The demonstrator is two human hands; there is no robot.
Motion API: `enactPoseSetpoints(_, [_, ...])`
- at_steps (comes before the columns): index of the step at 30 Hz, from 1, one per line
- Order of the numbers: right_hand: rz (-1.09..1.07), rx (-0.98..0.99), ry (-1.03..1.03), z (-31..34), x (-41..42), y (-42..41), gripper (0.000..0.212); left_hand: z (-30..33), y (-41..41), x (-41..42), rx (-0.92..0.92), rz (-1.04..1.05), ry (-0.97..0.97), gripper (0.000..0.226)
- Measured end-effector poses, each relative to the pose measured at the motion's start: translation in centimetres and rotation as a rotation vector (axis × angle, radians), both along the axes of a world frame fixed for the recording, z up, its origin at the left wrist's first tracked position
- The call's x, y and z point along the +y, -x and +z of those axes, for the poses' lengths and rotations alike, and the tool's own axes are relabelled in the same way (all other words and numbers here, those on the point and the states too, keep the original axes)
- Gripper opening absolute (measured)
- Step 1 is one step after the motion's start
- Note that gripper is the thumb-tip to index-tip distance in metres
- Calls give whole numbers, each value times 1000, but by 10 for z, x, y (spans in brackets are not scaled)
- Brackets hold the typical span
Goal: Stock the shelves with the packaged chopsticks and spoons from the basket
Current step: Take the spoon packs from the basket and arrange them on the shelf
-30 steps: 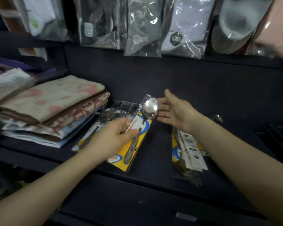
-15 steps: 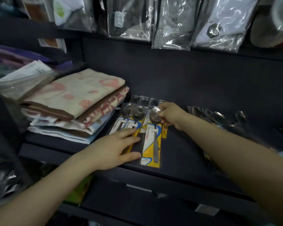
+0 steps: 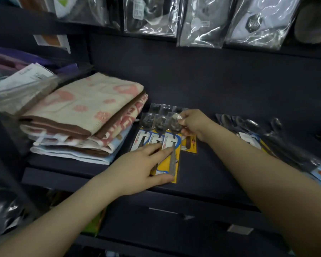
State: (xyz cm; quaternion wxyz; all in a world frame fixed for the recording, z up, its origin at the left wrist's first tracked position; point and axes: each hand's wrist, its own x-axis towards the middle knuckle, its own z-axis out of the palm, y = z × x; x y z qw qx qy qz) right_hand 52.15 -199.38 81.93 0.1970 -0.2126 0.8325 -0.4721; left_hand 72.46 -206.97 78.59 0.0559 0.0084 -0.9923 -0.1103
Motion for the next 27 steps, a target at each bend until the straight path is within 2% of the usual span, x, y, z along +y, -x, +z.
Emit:
enactPoseSetpoints(2, [-3, 28, -21, 1, -1, 2, 25, -1, -2, 0, 24, 6, 5, 97])
enactPoseSetpoints(3, [10, 106, -83, 0, -1, 1, 27, -2, -2, -1, 34, 8, 6, 101])
enactPoseSetpoints(6, [48, 480, -364, -8, -1, -4, 15, -3, 0, -4, 41, -5, 34, 109])
enactPoseSetpoints(7, [50, 564, -381, -11, -1, -5, 12, -3, 1, -4, 38, -10, 38, 110])
enactPoseSetpoints(9, [60, 637, -327, -14, 2, -7, 20, 0, 2, -2, 21, -9, 27, 111])
enactPoseSetpoints(12, [100, 639, -234, -12, 15, -8, 31, 4, 3, -1, -3, 0, 33, 99])
enactPoseSetpoints(15, [133, 584, -214, 4, 38, -6, 25, 7, 4, -1, -21, -1, 37, 98])
enactPoseSetpoints(18, [175, 567, -285, 28, 72, 0, 18, 17, 6, 7, -57, 20, 35, 86])
enactPoseSetpoints(21, [50, 678, -485, 36, 119, 9, 18, 29, 12, 23, 133, 5, 46, 70])
enactPoseSetpoints(24, [-116, 633, -658, 21, 158, 17, 43, 36, 23, 38, 275, -45, -7, 69])
enactPoseSetpoints(27, [-181, 538, -599, 8, 170, 18, 66, 32, 39, 50, 254, -105, -72, 65])
